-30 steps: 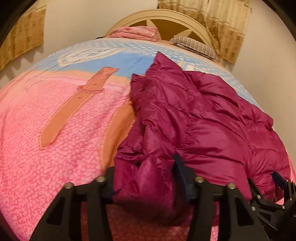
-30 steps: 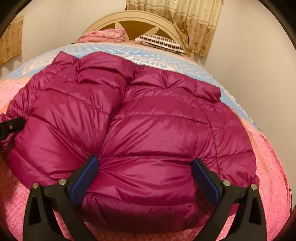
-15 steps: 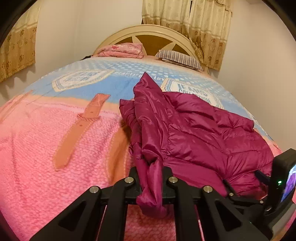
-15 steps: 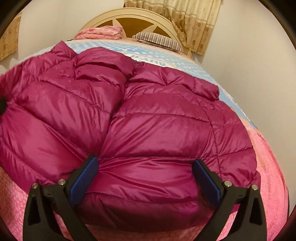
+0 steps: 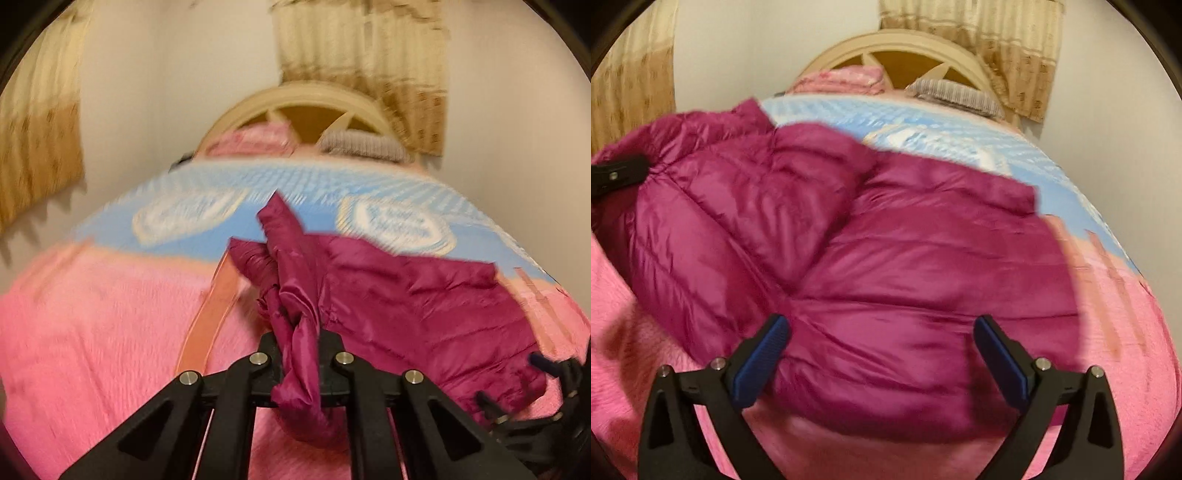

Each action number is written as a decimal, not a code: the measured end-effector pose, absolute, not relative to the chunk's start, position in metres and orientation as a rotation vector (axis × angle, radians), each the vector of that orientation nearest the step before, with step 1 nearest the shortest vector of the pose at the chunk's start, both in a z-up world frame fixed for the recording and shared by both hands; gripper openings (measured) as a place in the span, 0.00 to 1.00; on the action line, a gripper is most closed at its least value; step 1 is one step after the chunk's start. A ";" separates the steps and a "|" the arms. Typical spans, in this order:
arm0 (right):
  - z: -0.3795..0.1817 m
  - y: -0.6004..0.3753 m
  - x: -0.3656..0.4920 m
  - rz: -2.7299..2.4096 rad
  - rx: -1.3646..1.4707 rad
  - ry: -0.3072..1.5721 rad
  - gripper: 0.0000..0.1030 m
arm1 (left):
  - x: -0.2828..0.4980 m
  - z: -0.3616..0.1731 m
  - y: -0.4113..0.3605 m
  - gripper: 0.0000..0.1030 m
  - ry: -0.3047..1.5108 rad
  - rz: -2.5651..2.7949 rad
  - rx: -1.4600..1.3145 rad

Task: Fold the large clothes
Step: 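Lift the folded magenta jacket with the left tool and swing it over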

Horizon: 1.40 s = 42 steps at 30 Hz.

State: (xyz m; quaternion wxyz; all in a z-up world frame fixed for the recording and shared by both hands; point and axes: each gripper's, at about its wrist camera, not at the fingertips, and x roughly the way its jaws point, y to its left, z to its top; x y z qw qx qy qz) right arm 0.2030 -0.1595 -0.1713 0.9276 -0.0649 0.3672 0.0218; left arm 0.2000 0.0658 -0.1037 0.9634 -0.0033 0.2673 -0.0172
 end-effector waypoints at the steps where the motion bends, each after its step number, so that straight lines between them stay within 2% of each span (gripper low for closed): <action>1: -0.166 -0.174 0.199 0.026 -0.123 0.742 0.99 | 0.199 -0.094 0.048 0.06 0.513 -0.056 0.022; 7: -0.161 -0.314 0.191 -0.266 -0.122 0.784 0.99 | 0.201 -0.072 -0.058 0.06 0.423 -0.211 0.183; 13: -0.184 -0.420 0.173 -0.459 -0.059 0.876 0.99 | 0.200 -0.109 -0.154 0.06 0.440 -0.342 0.368; 20: -0.197 -0.454 0.164 -0.500 0.046 0.898 0.99 | 0.189 -0.190 -0.220 0.06 0.499 -0.400 0.612; 25: -0.201 -0.450 0.165 -0.466 0.050 0.896 0.99 | 0.179 -0.207 -0.232 0.07 0.472 -0.377 0.682; 28: -0.202 -0.450 0.164 -0.458 0.047 0.896 0.99 | 0.174 -0.204 -0.237 0.16 0.469 -0.376 0.705; 30: -0.202 -0.450 0.164 -0.457 0.050 0.896 0.99 | 0.161 -0.202 -0.237 0.33 0.450 -0.386 0.733; 31: -0.203 -0.451 0.164 -0.457 0.050 0.895 0.99 | 0.155 -0.200 -0.238 0.39 0.440 -0.392 0.745; 33: -0.203 -0.451 0.164 -0.457 0.046 0.895 0.99 | 0.139 -0.195 -0.235 0.61 0.407 -0.411 0.761; 38: -0.203 -0.451 0.163 -0.457 0.045 0.892 0.99 | 0.098 -0.175 -0.202 0.68 0.343 -0.442 0.757; 42: -0.201 -0.449 0.162 -0.459 0.043 0.882 0.99 | 0.105 -0.156 -0.133 0.79 0.357 -0.345 0.667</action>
